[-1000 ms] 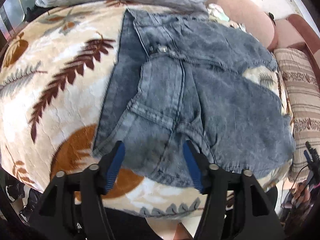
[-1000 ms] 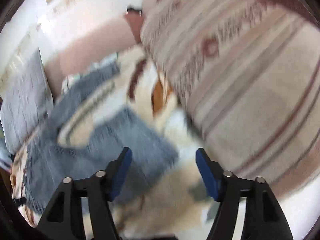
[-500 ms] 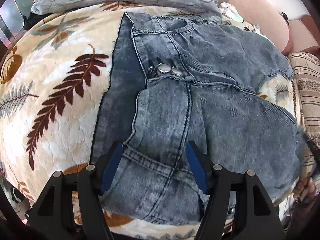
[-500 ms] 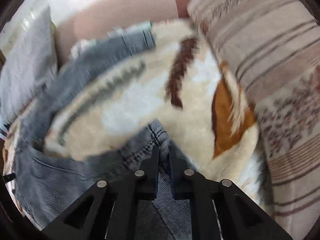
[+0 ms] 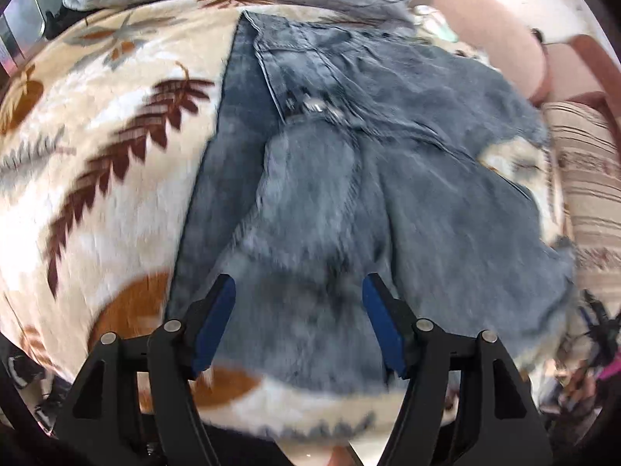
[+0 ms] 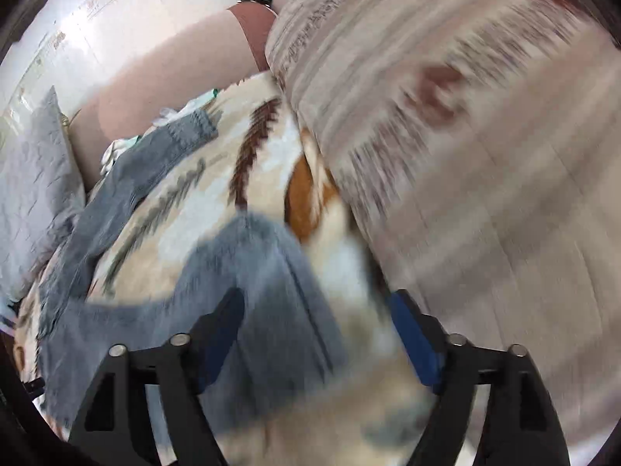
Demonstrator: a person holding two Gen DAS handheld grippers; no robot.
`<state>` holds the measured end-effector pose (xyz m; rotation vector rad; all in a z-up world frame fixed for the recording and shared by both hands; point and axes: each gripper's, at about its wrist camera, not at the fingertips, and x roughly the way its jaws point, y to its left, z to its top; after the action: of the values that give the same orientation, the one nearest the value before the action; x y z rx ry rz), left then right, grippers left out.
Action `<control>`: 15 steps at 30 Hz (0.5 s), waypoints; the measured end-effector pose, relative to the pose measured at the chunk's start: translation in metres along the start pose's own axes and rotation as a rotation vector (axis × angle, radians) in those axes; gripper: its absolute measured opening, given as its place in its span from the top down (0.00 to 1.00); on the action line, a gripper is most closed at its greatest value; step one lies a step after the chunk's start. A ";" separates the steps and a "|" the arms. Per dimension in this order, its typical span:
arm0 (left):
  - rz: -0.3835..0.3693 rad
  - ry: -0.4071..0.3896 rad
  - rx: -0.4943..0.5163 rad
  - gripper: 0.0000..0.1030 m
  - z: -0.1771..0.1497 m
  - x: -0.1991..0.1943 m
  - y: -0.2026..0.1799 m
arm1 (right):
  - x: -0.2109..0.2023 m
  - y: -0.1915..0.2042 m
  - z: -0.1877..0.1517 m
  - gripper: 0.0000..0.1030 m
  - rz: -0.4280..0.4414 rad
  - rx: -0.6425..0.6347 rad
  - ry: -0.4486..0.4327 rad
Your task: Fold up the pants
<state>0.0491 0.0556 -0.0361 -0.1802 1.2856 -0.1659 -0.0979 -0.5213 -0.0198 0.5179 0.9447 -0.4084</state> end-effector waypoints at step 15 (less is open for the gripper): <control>-0.217 0.025 -0.102 0.74 -0.024 -0.002 -0.018 | -0.024 0.004 -0.011 0.88 0.245 0.197 -0.098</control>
<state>0.0248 0.0376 -0.0367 -0.4069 1.2994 -0.2887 -0.1153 -0.5098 -0.0042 0.7771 0.7393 -0.3040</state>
